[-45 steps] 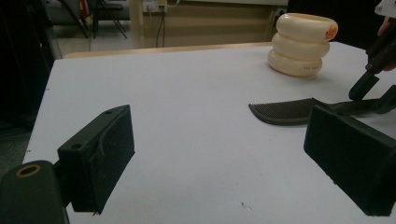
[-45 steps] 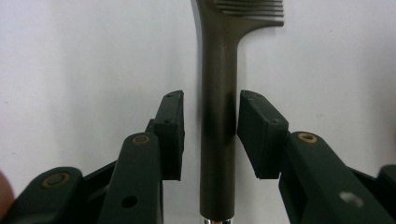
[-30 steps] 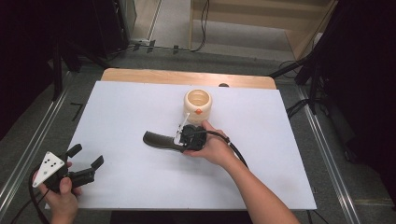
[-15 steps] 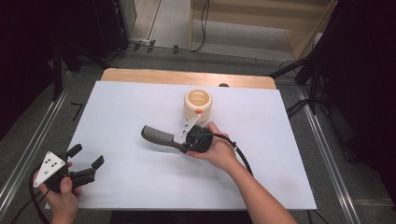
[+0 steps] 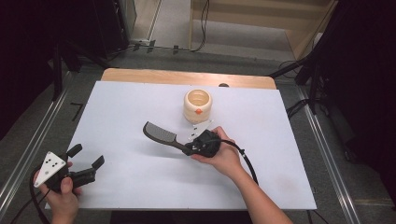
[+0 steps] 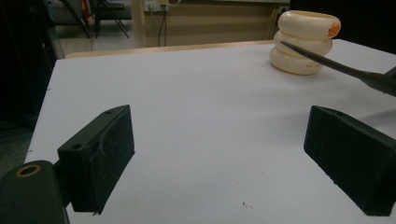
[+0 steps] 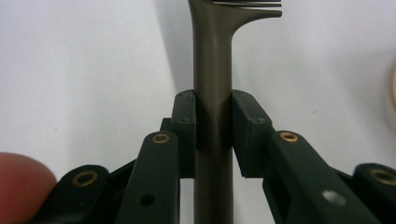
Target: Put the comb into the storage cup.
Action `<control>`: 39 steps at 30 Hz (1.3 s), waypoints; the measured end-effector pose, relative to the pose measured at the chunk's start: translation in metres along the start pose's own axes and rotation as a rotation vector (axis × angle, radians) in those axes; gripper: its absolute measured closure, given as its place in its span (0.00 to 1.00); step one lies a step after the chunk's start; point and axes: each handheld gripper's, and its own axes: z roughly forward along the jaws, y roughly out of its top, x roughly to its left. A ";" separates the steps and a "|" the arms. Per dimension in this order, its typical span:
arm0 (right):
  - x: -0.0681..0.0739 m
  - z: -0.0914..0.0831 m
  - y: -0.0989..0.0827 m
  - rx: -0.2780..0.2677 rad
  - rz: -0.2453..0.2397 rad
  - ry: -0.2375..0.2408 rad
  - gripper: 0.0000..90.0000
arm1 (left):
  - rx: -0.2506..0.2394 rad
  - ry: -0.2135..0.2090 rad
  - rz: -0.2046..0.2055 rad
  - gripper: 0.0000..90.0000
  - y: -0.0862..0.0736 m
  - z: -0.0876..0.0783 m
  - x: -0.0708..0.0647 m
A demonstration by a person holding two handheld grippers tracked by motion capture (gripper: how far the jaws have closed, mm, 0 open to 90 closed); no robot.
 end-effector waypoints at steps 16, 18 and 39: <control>0.014 -0.017 -0.028 -0.163 0.038 -0.035 0.79 | -0.006 0.026 0.054 0.10 0.002 -0.001 -0.006; 0.015 -0.017 -0.031 -0.174 0.051 -0.038 0.79 | -0.007 0.028 0.058 0.10 0.002 -0.001 -0.006; 0.021 -0.028 -0.061 -0.324 0.117 -0.081 0.79 | -0.004 -0.124 0.078 0.09 0.034 0.016 -0.058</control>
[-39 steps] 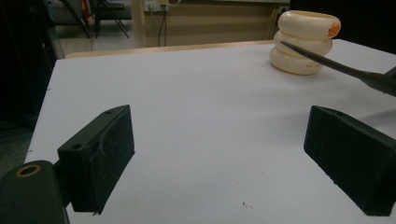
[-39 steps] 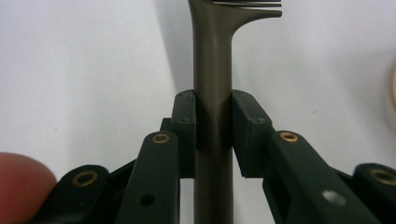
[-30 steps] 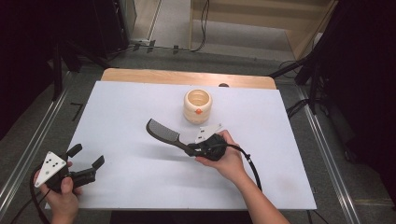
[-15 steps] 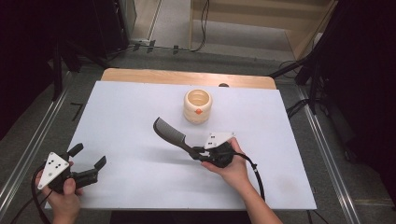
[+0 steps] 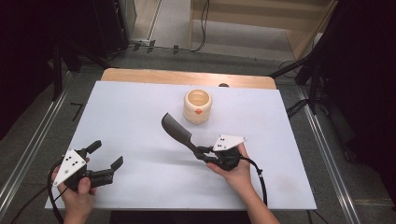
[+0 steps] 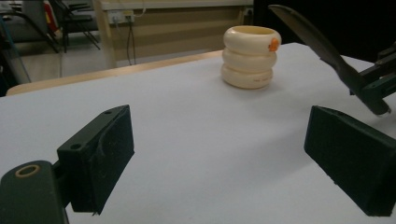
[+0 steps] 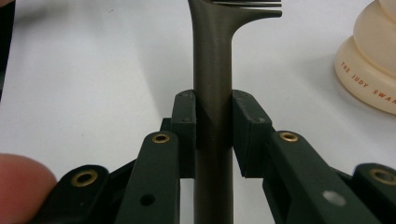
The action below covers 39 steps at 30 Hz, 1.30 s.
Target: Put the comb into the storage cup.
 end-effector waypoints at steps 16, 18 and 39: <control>-0.002 -0.009 -0.008 -0.081 0.038 -0.023 0.79 | 0.031 -0.091 0.010 0.10 0.031 0.036 -0.035; -0.002 -0.009 -0.009 -0.089 0.046 -0.019 0.79 | 0.031 -0.096 0.013 0.10 0.033 0.039 -0.037; 0.000 -0.006 -0.012 -0.130 0.065 -0.049 0.79 | 0.021 -0.216 -0.075 0.03 0.058 0.086 -0.064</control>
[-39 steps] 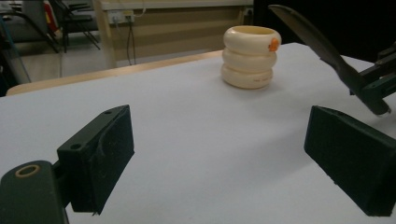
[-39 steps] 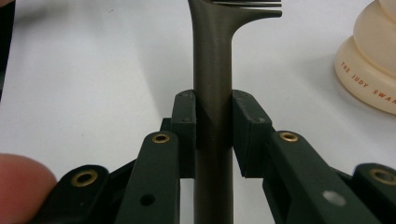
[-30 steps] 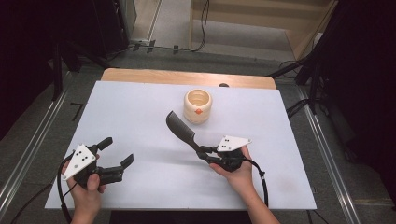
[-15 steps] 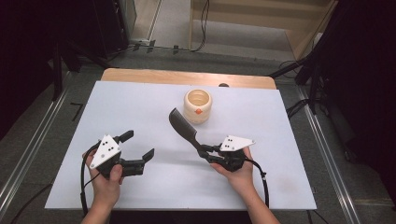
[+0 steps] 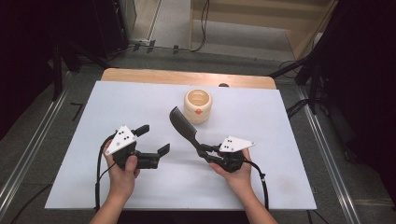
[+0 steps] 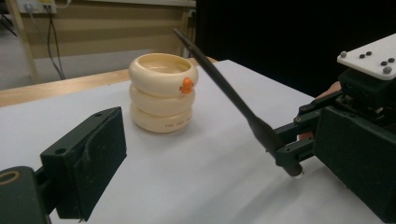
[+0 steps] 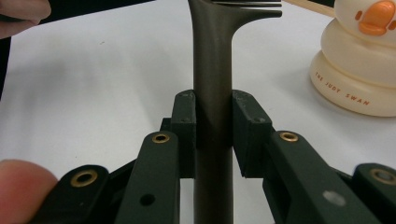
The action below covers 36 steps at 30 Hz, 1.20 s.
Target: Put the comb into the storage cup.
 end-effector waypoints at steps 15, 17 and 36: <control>0.005 0.000 0.001 -0.031 -0.001 -0.019 0.79 | -0.001 0.005 -0.080 0.14 0.008 0.026 -0.013; 0.006 0.000 0.001 -0.035 -0.004 -0.021 0.79 | 0.000 0.034 -0.093 0.22 0.009 0.028 -0.014; 0.015 0.002 0.003 -0.044 -0.033 -0.023 0.79 | 0.012 0.014 -0.209 0.70 0.011 0.053 -0.016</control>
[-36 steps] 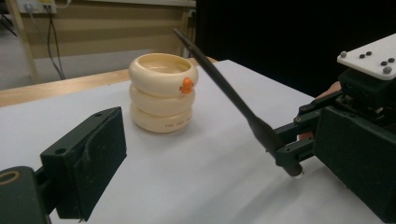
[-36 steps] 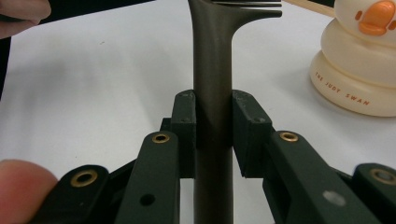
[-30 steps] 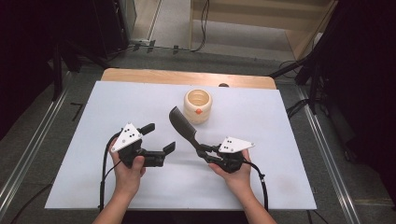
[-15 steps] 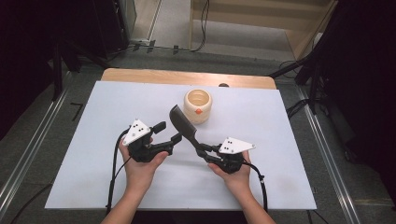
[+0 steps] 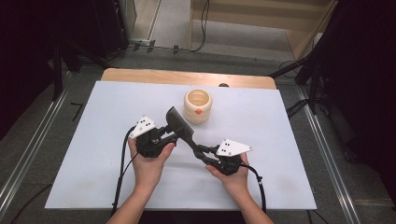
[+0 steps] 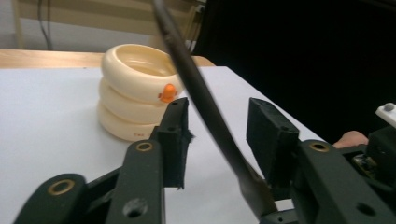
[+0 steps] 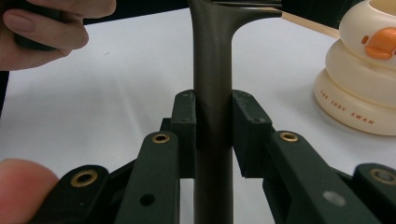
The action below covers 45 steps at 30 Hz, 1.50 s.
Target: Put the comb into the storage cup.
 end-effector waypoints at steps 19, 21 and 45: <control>0.005 0.009 -0.005 0.015 -0.016 -0.027 0.78 | 0.036 -0.133 -0.192 0.91 -0.003 0.009 0.021; 0.004 0.008 -0.005 0.012 -0.017 -0.029 0.78 | 0.037 -0.178 -0.218 0.93 -0.003 0.010 0.023; -0.020 -0.024 -0.011 -0.096 0.117 -0.022 0.07 | 0.017 -0.188 -0.046 0.94 0.014 0.005 0.009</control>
